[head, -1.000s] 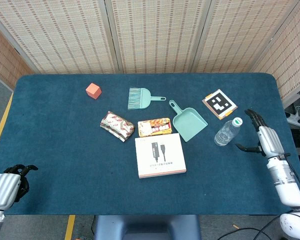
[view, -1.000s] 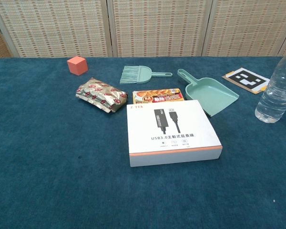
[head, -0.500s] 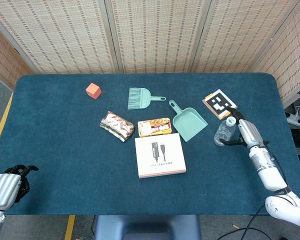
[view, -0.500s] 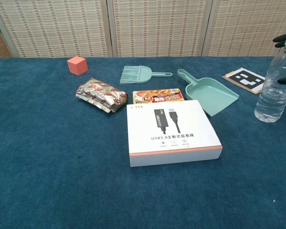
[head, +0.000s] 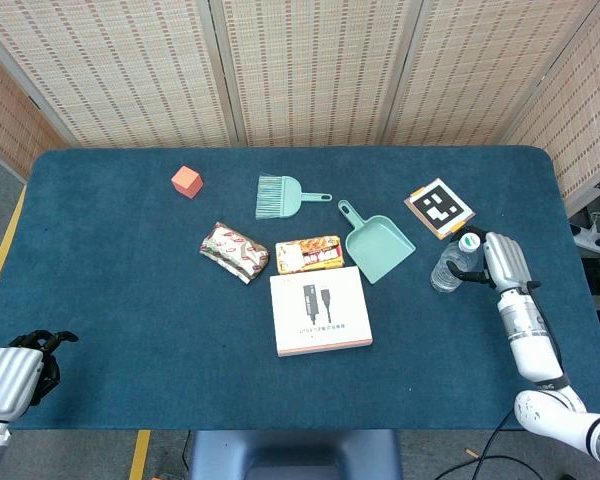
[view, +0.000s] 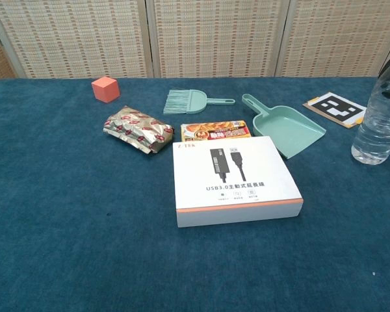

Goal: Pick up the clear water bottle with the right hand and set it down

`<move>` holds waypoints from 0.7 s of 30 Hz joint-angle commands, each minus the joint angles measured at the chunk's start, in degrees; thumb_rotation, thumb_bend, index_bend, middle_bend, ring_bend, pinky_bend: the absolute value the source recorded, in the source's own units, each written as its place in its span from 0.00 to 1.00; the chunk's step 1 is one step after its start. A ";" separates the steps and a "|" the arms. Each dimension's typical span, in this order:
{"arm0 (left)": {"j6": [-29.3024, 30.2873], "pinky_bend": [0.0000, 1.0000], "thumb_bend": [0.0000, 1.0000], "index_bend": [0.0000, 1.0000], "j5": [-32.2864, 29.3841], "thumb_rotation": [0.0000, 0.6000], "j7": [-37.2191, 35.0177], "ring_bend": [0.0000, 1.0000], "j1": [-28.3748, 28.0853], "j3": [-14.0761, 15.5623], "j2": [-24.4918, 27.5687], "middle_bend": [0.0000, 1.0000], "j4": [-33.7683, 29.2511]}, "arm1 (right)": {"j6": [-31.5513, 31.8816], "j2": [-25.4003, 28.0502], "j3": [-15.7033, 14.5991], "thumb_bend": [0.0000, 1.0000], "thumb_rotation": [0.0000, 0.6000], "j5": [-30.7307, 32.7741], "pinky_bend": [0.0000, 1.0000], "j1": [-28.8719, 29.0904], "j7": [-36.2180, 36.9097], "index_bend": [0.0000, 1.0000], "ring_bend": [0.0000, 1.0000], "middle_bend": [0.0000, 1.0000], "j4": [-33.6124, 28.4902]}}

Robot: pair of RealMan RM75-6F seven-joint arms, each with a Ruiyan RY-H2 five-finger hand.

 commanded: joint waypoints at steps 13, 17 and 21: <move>-0.22 0.43 0.39 0.36 0.20 1.00 0.47 0.33 -0.06 0.09 -0.10 0.32 -0.16 | 34.85 -8.74 0.85 0.54 1.00 -15.65 0.75 -4.82 -26.43 0.77 0.64 0.70 8.05; -0.16 0.43 0.39 0.36 0.17 1.00 0.39 0.33 -0.03 0.05 -0.10 0.33 -0.11 | 28.73 -6.00 -1.20 0.54 1.00 -15.72 0.75 -4.90 -17.87 0.77 0.64 0.70 4.19; -0.33 0.43 0.39 0.36 -0.02 1.00 0.20 0.33 -0.04 0.03 -0.06 0.33 -0.02 | 17.17 2.31 -5.07 0.54 1.00 -17.12 0.75 -4.61 1.49 0.78 0.64 0.70 -5.41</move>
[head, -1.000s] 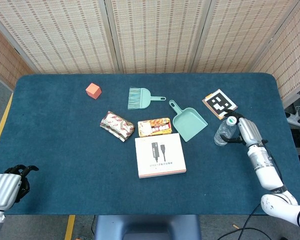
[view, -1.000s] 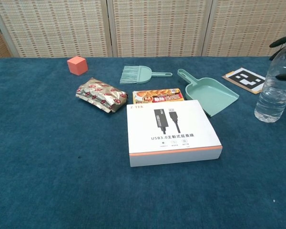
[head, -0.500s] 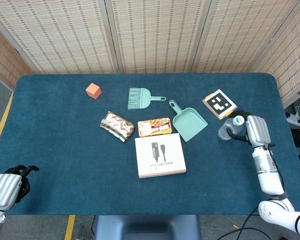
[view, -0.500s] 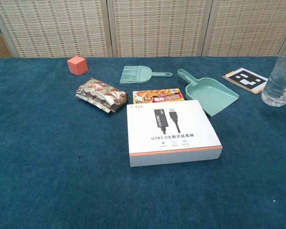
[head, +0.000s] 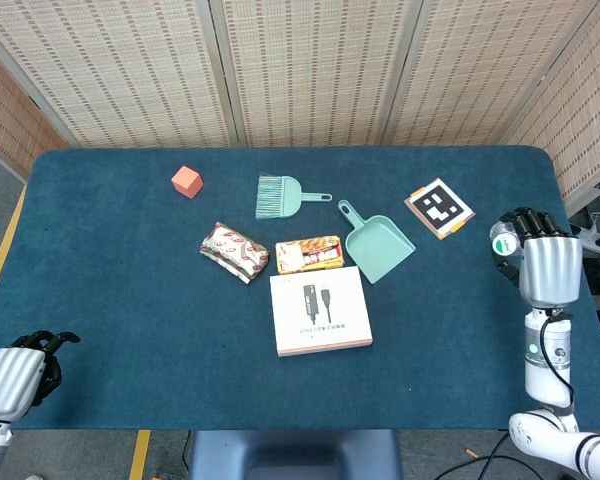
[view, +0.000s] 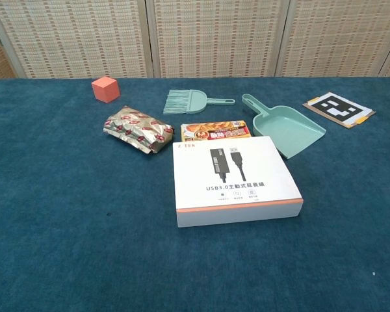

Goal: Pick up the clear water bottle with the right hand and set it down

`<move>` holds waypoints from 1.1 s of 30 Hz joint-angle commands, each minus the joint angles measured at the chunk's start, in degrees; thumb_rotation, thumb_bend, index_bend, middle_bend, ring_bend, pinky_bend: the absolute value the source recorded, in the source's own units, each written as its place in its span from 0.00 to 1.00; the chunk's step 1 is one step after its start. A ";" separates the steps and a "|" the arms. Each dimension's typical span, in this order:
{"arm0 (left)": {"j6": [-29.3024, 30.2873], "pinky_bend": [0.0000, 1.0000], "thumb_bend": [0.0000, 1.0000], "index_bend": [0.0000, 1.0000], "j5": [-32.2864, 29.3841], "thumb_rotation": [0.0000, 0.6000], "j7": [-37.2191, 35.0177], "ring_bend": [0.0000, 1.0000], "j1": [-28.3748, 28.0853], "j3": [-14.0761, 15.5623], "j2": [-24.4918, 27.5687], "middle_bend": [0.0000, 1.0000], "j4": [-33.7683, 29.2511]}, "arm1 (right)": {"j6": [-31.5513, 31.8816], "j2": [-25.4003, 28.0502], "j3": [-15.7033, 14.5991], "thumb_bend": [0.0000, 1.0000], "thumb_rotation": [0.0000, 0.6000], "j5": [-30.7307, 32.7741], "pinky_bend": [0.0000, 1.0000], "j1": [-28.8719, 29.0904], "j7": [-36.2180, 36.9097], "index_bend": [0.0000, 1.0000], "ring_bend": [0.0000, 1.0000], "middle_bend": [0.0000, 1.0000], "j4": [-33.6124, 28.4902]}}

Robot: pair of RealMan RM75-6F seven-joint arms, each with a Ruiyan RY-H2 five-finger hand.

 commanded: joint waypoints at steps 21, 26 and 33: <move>-0.04 0.44 0.39 0.36 -0.07 1.00 -0.25 0.33 -0.02 -0.10 -0.06 0.34 0.11 | -9.05 3.70 -0.70 0.54 1.00 1.38 0.75 1.03 22.93 0.78 0.64 0.70 3.84; -0.05 0.44 0.39 0.36 -0.14 1.00 -0.17 0.33 -0.01 -0.13 -0.14 0.34 0.20 | -1.85 -2.31 1.05 0.54 1.00 0.87 0.75 1.75 11.38 0.79 0.64 0.70 13.00; -0.21 0.44 0.39 0.36 -0.08 1.00 0.10 0.33 -0.05 -0.05 -0.13 0.34 0.07 | 4.60 -9.30 0.16 0.54 1.00 -3.24 0.75 3.02 8.17 0.79 0.63 0.70 25.81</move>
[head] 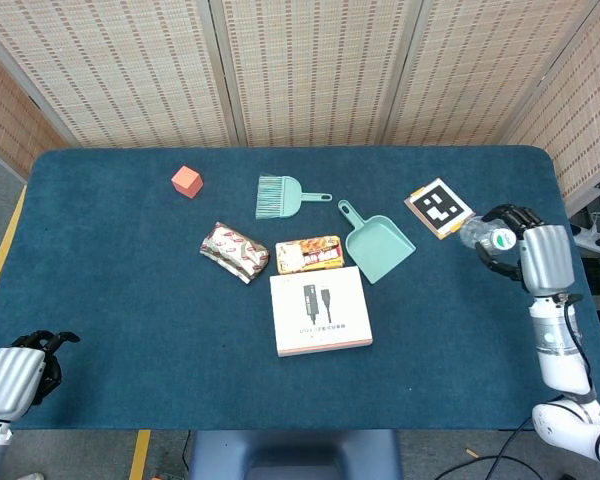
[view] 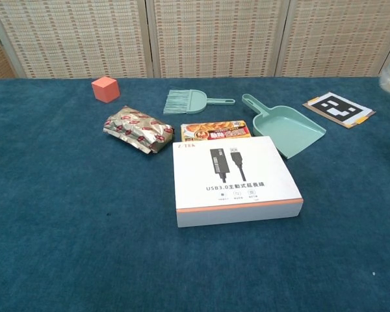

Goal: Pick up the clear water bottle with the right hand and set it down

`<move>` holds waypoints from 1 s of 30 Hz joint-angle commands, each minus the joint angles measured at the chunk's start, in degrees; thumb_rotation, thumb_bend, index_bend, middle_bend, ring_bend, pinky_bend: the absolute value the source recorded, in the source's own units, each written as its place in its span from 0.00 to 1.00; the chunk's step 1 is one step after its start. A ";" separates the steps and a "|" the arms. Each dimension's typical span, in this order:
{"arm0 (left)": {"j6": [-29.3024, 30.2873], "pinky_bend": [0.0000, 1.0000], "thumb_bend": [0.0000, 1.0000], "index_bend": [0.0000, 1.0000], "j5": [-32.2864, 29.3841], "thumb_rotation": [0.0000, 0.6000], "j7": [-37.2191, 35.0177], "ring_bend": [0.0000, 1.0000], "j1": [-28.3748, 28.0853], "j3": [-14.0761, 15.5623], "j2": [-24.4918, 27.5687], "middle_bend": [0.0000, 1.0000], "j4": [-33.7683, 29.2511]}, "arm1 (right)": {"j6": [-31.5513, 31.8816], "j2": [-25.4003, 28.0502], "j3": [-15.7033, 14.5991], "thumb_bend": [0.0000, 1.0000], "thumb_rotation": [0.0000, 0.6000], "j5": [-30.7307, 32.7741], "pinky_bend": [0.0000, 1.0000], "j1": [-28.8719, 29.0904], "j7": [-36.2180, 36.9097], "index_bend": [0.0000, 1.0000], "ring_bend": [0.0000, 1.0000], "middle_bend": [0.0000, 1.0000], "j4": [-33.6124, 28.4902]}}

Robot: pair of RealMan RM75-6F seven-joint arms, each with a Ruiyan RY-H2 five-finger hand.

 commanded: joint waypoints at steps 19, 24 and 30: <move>-0.28 0.44 0.39 0.36 -0.09 1.00 0.24 0.33 -0.02 0.08 0.07 0.34 -0.17 | -14.01 11.78 -10.38 0.54 1.00 -8.85 0.75 2.03 49.52 0.79 0.63 0.70 -10.91; -0.24 0.44 0.39 0.36 -0.03 1.00 0.29 0.33 -0.01 0.10 0.08 0.34 -0.19 | -14.47 10.77 -9.25 0.54 1.00 -6.25 0.75 1.52 45.30 0.79 0.63 0.70 -10.25; -0.33 0.44 0.39 0.36 -0.19 1.00 0.21 0.33 -0.02 0.06 0.08 0.34 -0.22 | -10.17 4.72 -5.20 0.54 1.00 0.10 0.75 -0.10 23.69 0.79 0.63 0.70 -4.67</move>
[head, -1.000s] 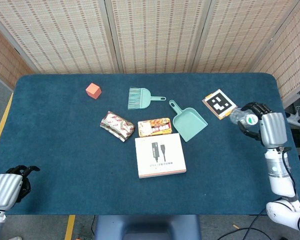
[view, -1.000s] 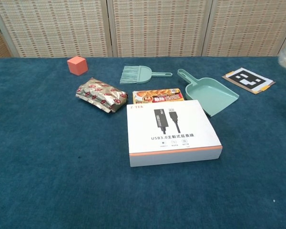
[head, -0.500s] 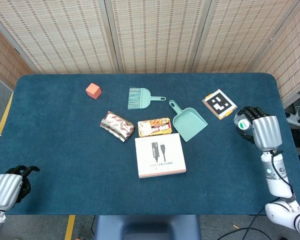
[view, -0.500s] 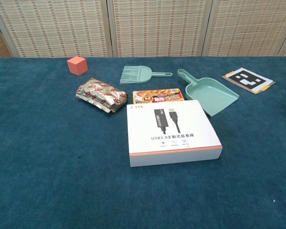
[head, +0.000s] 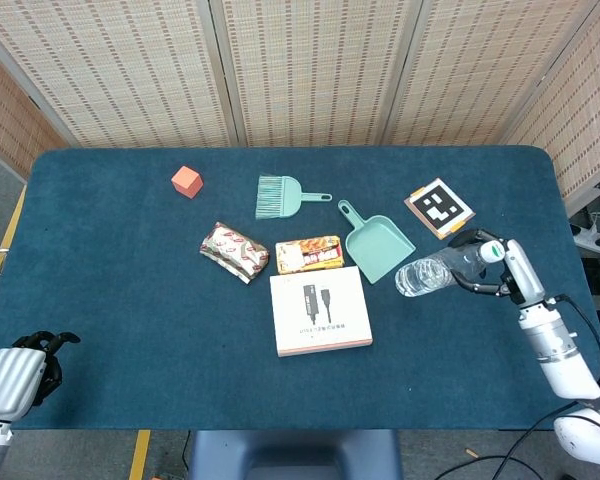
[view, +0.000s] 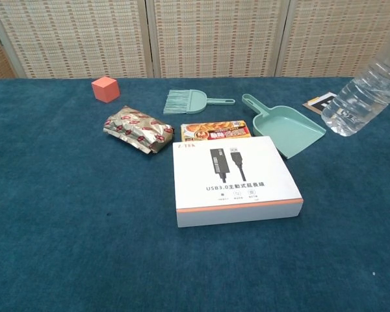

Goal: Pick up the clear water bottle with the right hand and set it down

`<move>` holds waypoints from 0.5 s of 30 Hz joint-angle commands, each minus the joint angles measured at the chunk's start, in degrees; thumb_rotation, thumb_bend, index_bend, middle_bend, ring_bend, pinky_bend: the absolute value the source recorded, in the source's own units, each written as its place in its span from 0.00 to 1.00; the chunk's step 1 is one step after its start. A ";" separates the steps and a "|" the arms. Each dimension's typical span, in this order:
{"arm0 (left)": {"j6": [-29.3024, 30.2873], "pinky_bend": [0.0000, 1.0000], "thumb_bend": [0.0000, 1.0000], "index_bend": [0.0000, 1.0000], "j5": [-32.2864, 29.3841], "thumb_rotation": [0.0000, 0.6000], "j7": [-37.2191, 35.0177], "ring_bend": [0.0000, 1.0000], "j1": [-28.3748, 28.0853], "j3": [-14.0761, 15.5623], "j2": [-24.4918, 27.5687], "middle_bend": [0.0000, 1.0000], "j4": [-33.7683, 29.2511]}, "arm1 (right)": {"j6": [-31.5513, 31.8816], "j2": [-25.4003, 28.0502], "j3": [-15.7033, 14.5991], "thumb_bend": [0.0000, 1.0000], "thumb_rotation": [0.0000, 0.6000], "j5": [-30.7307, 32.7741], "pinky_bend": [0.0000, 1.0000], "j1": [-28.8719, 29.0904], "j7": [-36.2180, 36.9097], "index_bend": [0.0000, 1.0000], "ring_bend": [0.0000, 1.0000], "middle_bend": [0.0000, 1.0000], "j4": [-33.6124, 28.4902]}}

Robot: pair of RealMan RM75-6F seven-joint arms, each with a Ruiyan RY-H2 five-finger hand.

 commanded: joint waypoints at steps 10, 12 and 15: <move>-0.10 0.44 0.39 0.36 -0.02 1.00 0.07 0.33 -0.03 0.02 -0.02 0.34 0.03 | 6.40 -5.47 3.47 0.54 1.00 2.15 0.75 -1.22 -37.35 0.79 0.63 0.70 0.55; -0.19 0.44 0.39 0.36 -0.09 1.00 0.09 0.33 -0.04 0.03 -0.02 0.34 0.05 | 7.25 -2.72 3.06 0.54 1.00 0.11 0.75 -1.34 -38.50 0.79 0.63 0.70 -4.45; -0.15 0.44 0.39 0.36 -0.16 1.00 -0.06 0.33 -0.03 -0.02 0.01 0.34 0.04 | 7.39 2.69 2.48 0.54 1.00 -1.93 0.75 -1.87 -39.56 0.79 0.63 0.70 -13.71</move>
